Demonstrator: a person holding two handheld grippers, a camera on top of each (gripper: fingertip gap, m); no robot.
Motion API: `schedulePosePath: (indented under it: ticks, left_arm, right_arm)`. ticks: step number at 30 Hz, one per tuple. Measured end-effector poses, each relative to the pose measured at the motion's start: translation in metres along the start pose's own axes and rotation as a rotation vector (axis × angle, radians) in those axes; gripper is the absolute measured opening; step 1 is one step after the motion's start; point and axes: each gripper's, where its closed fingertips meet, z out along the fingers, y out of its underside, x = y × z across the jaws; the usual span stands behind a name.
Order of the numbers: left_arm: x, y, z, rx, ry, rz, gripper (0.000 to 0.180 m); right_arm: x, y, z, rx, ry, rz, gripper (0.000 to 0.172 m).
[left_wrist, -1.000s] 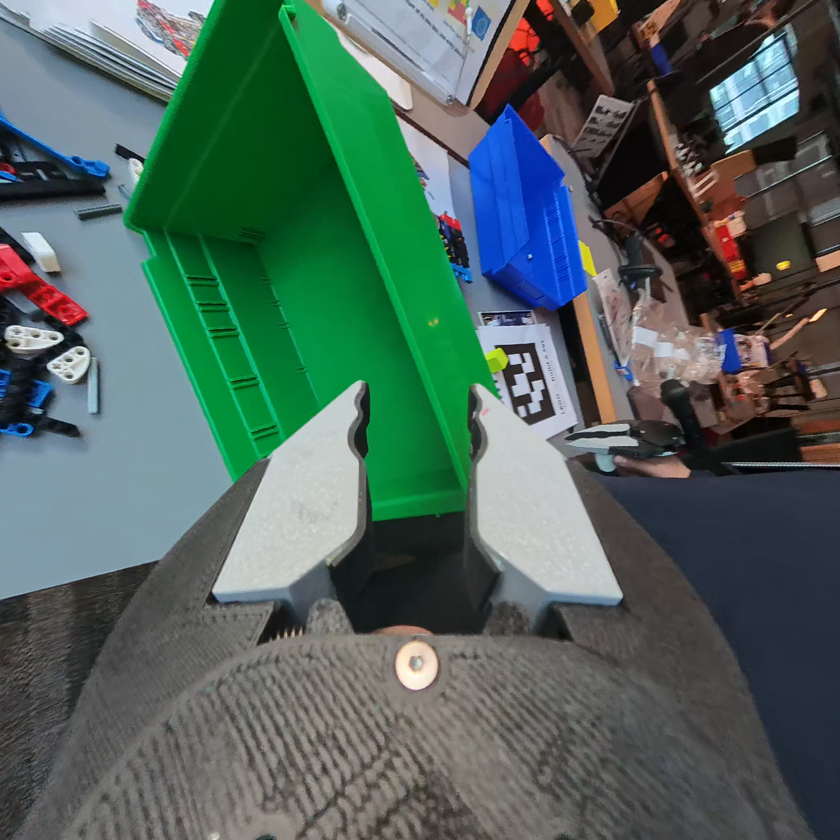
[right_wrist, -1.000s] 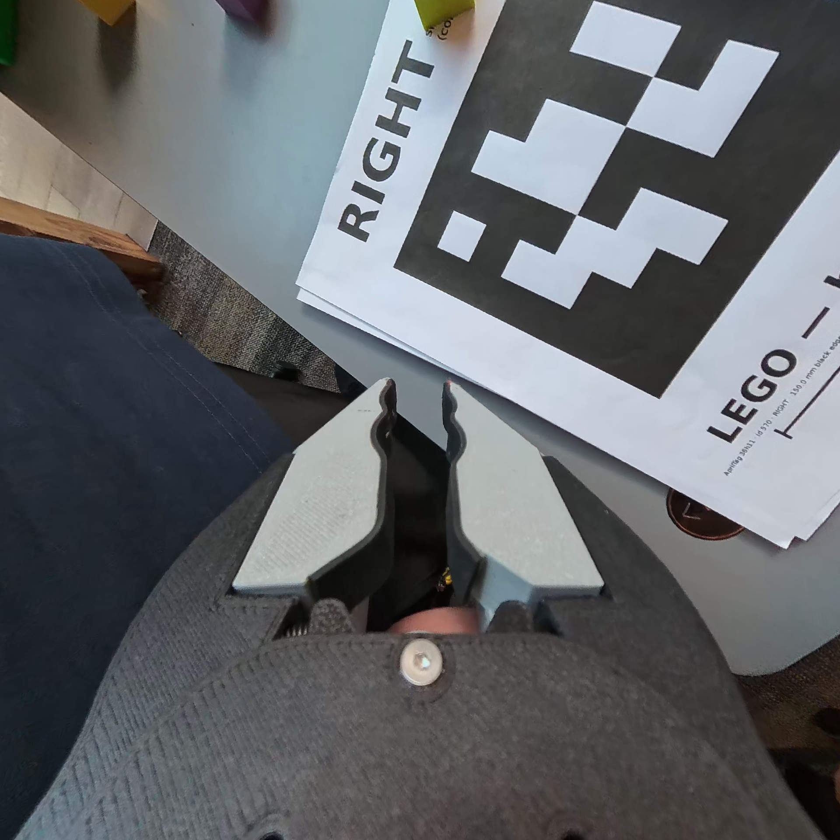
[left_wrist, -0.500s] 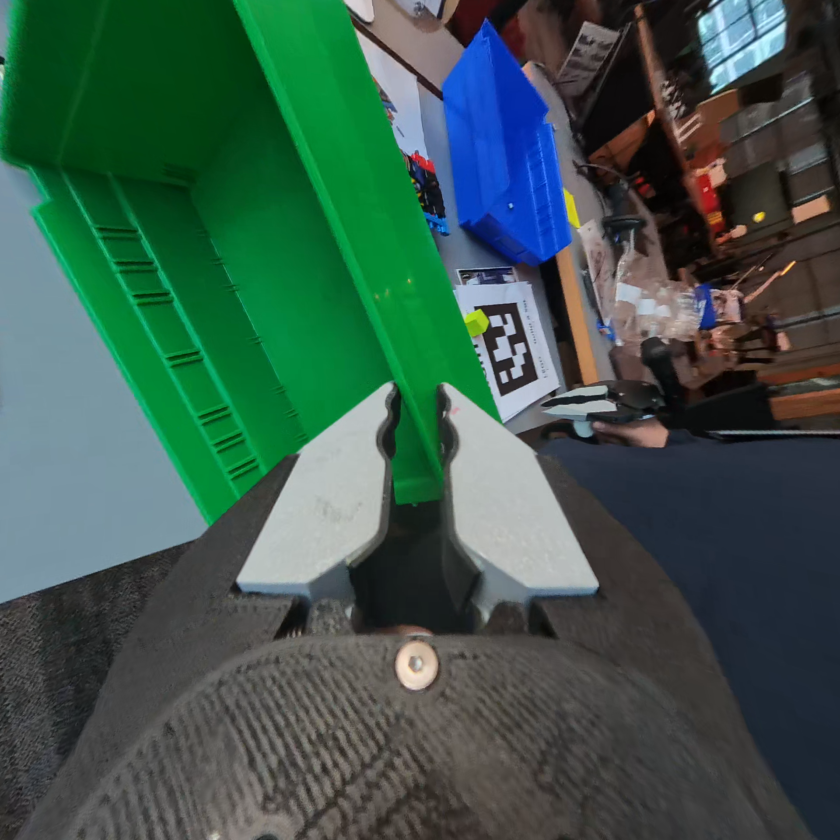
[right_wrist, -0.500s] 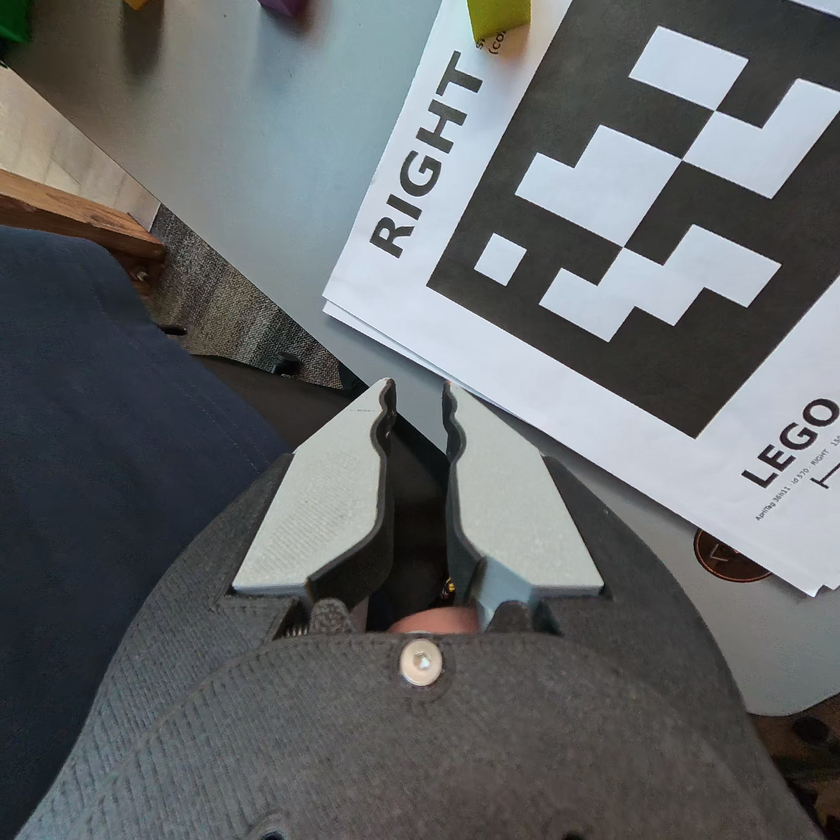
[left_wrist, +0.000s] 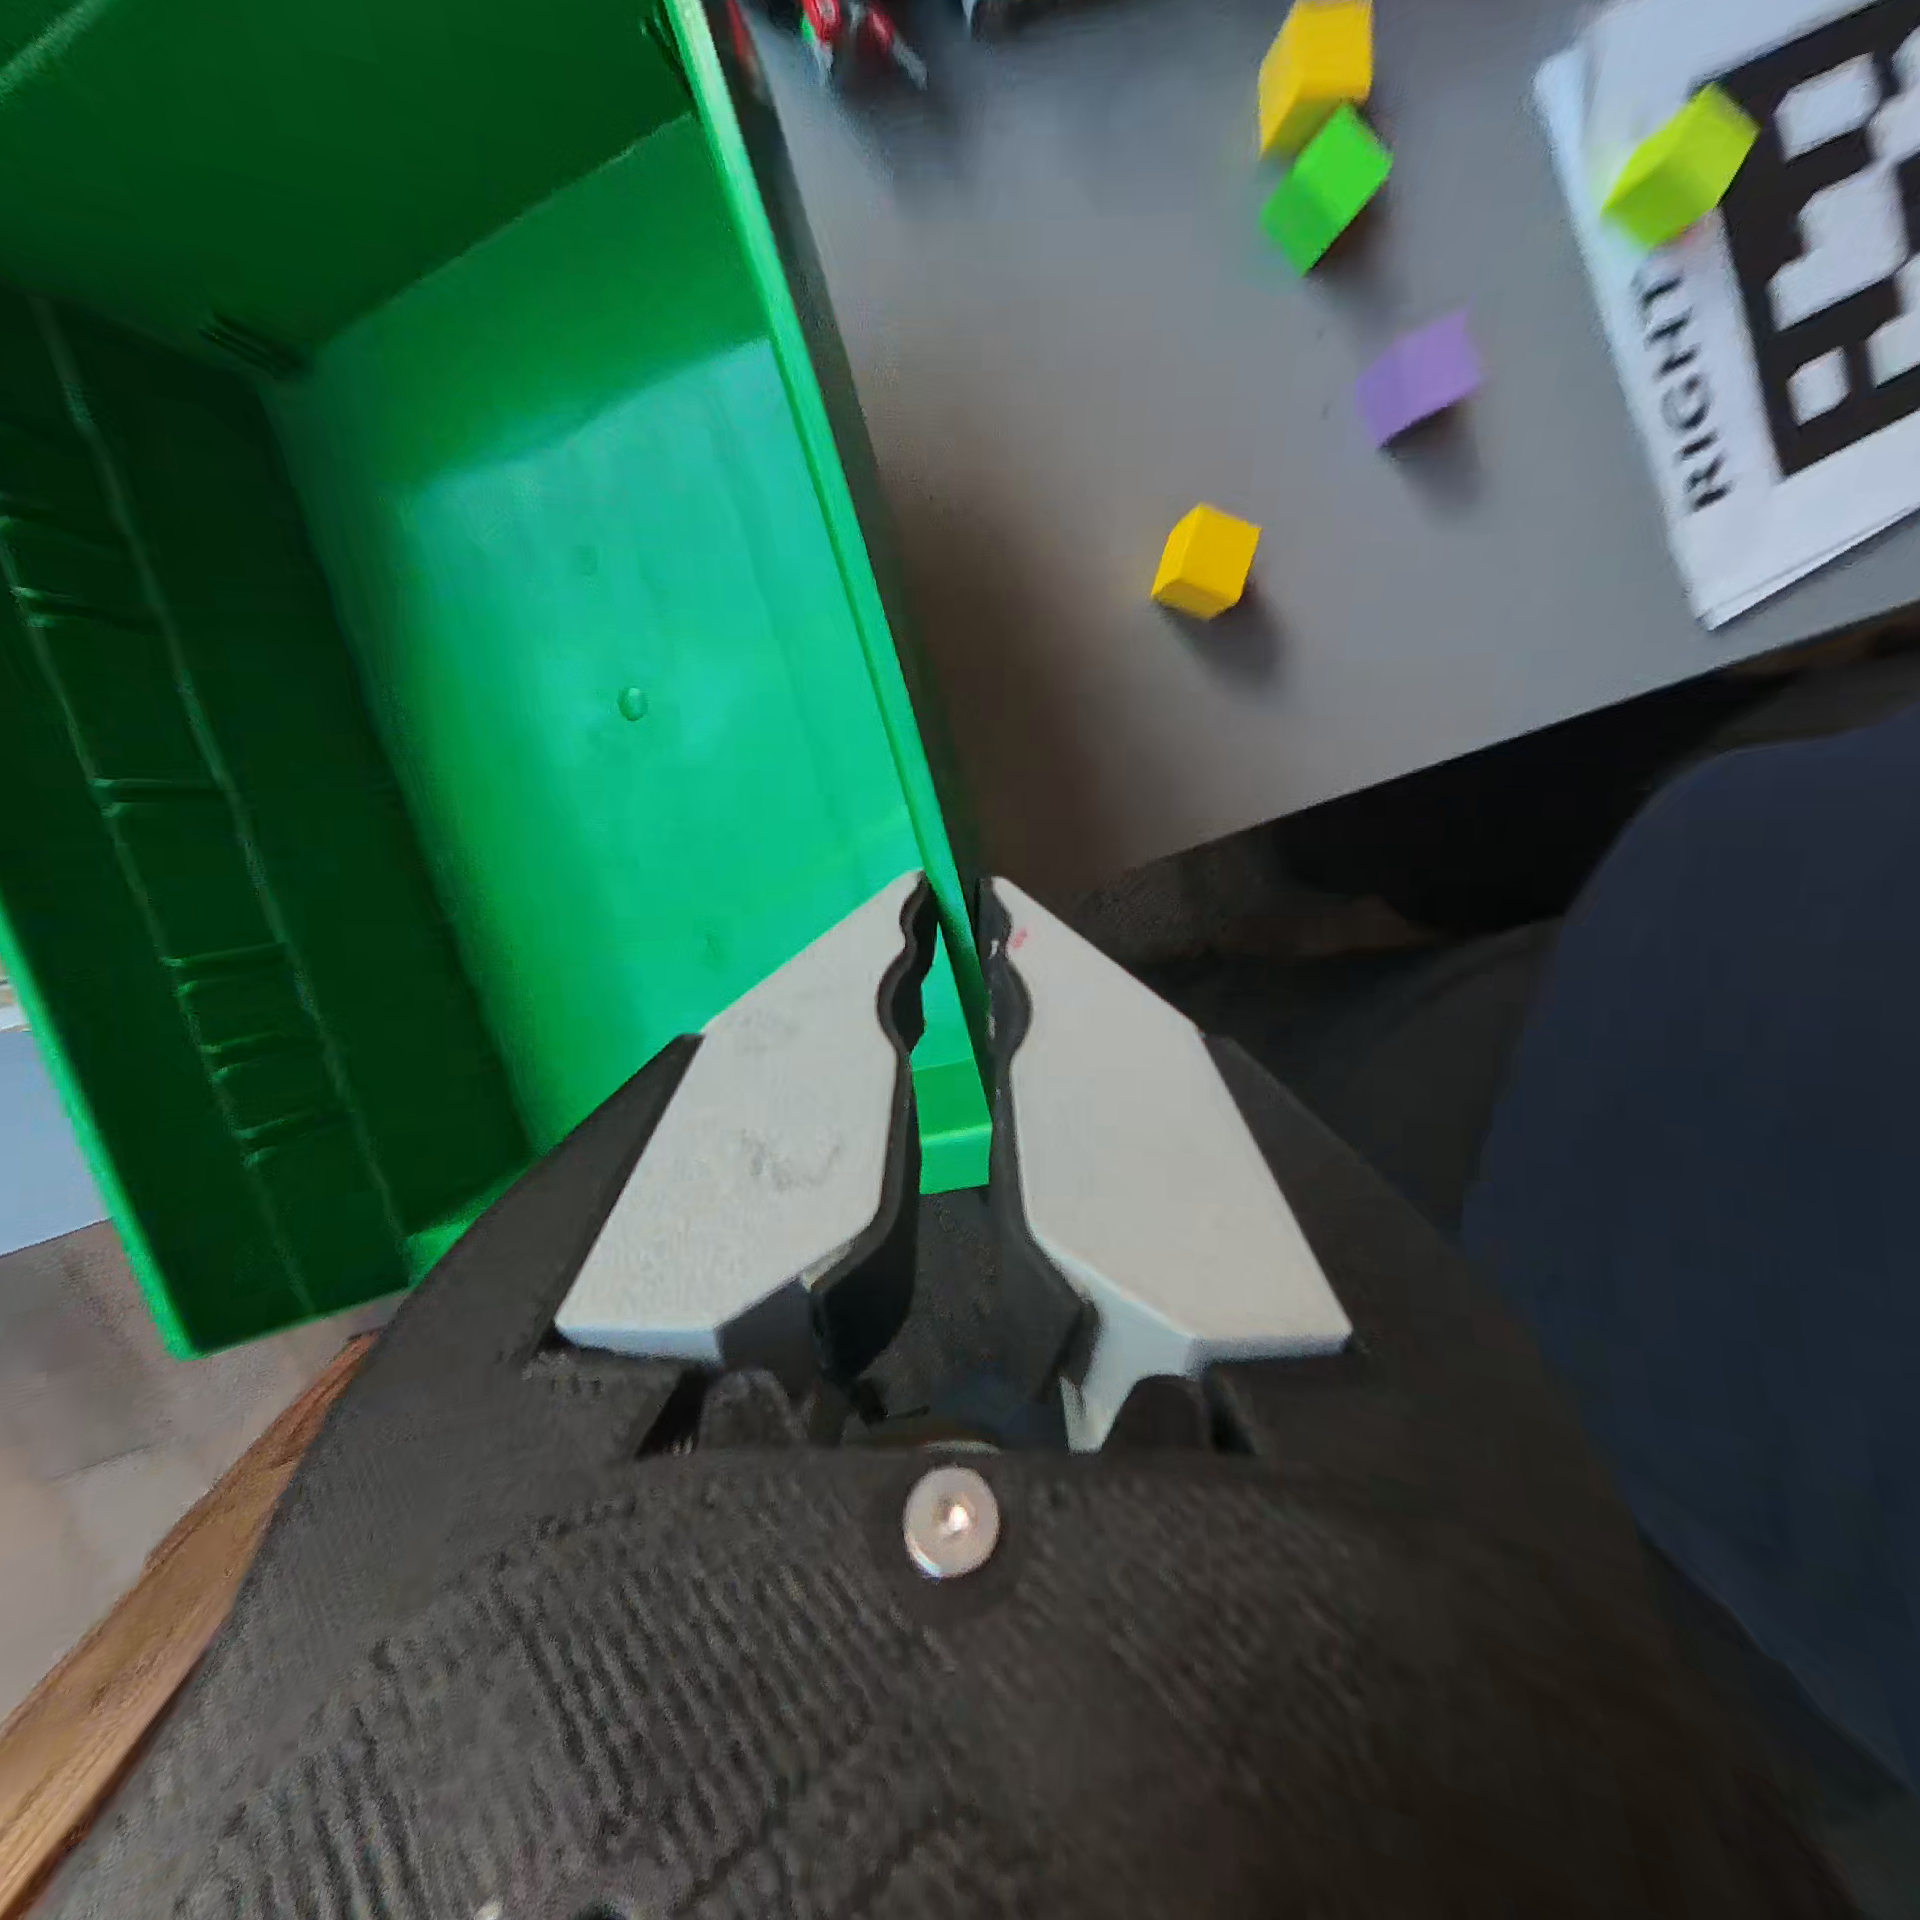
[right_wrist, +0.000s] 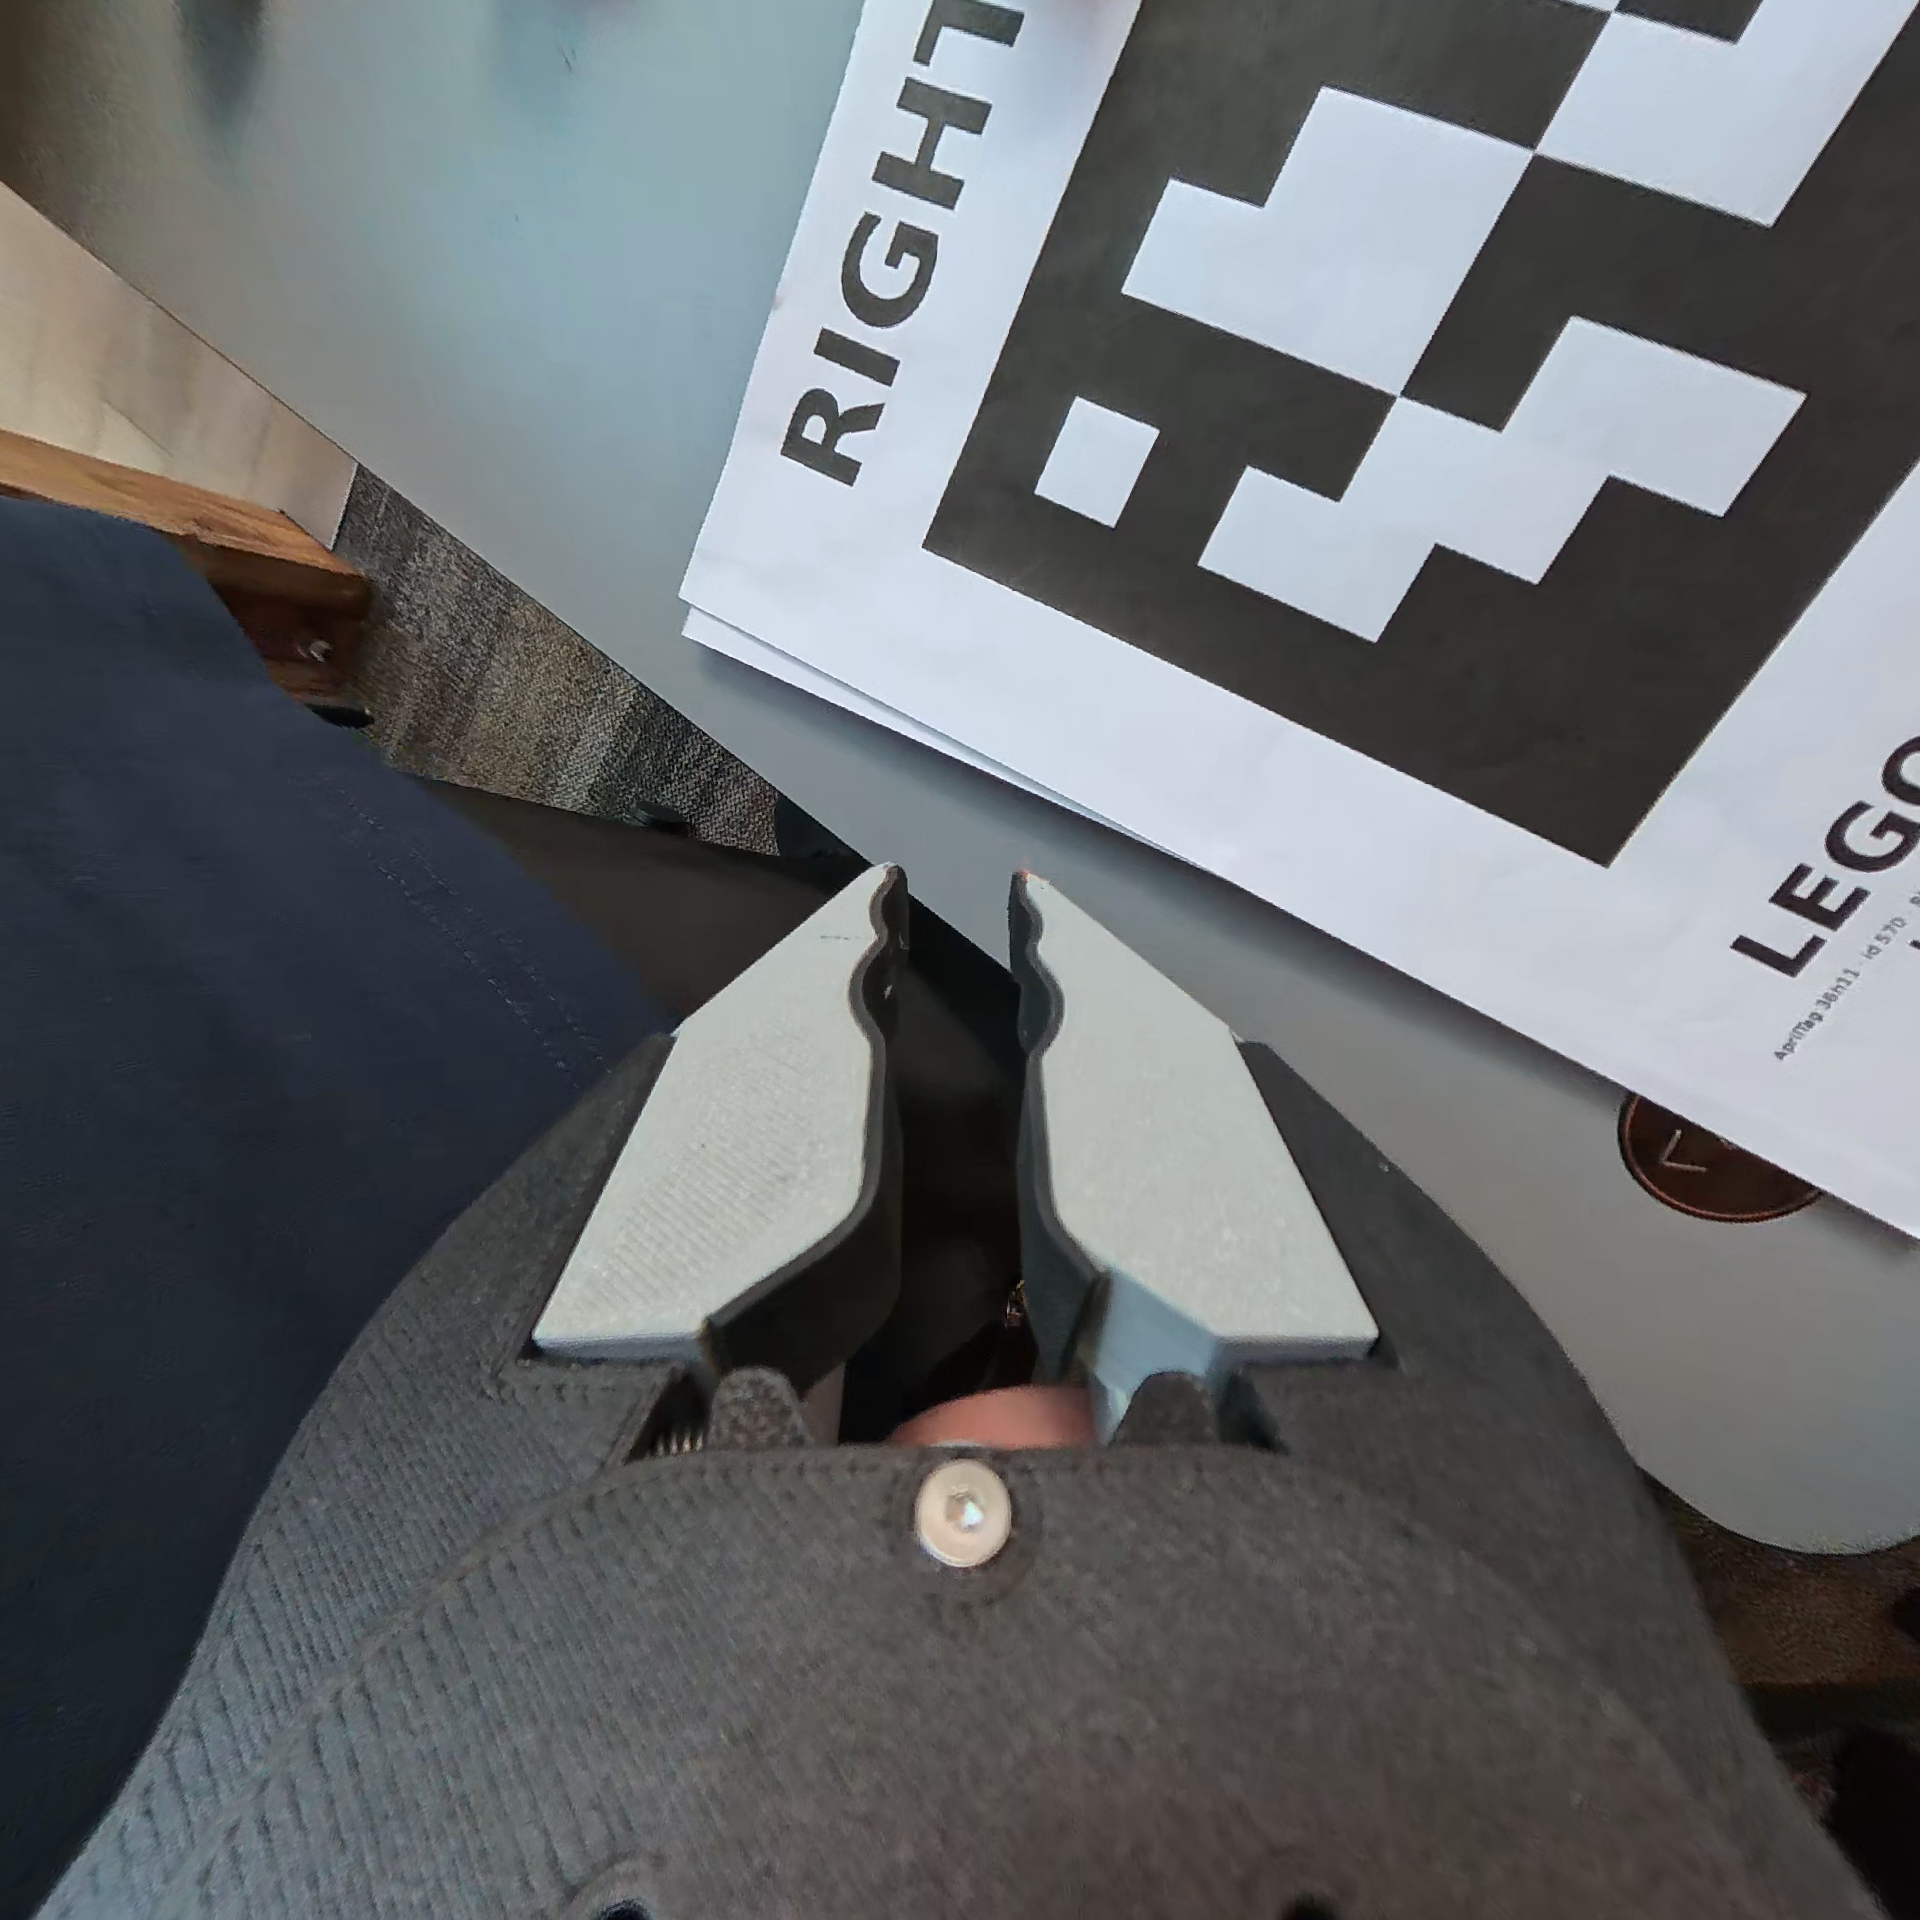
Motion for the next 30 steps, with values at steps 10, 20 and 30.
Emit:
schedulePosePath:
  ticks: [10,20,30]
  left_arm:
    - [0.021,0.015,0.052,-0.012,-0.023,-0.047,0.004]
    - [0.023,0.027,0.078,-0.058,-0.076,-0.062,0.009]
    - [0.007,0.036,0.063,0.041,-0.123,-0.14,0.048]
  right_arm:
    - [-0.002,-0.002,0.004,-0.008,-0.018,-0.02,0.017]
    - [0.008,0.003,-0.001,-0.012,-0.007,-0.014,0.017]
    - [0.014,0.009,-0.005,-0.016,0.007,-0.003,0.017]
